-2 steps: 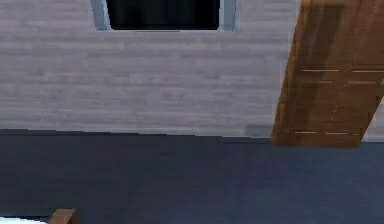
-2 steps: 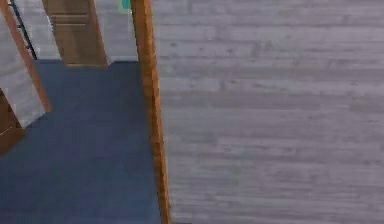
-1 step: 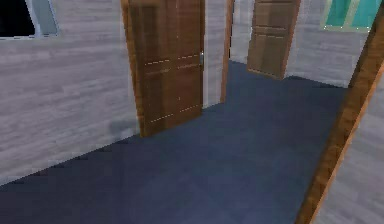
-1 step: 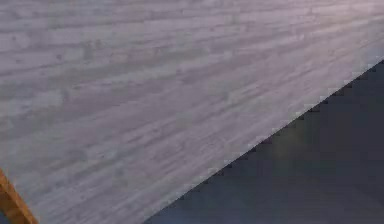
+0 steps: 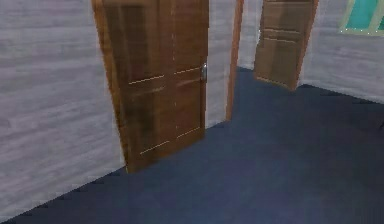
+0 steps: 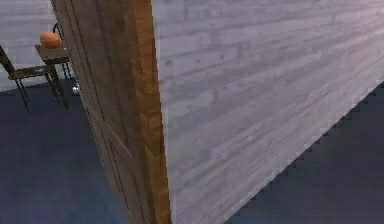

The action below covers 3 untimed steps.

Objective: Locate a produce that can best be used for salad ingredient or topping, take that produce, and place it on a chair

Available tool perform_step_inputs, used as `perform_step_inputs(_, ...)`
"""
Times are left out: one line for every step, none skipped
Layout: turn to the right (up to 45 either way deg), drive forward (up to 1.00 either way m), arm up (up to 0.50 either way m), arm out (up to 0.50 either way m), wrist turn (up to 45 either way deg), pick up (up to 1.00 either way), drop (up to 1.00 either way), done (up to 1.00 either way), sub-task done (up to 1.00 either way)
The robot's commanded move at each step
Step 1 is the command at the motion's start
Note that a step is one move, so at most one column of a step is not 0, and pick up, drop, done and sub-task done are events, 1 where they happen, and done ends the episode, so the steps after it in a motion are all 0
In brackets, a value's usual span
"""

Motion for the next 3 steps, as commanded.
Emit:
perform_step_inputs(9.0,0.0,0.0,0.0,0.0,0.0,0.0,0.0,0.0)
perform_step_inputs(0.0,0.35,0.0,0.0,0.0,0.0,0.0,0.0,0.0)
perform_step_inputs(12.0,0.0,0.0,0.0,0.0,0.0,0.0,0.0,0.0)
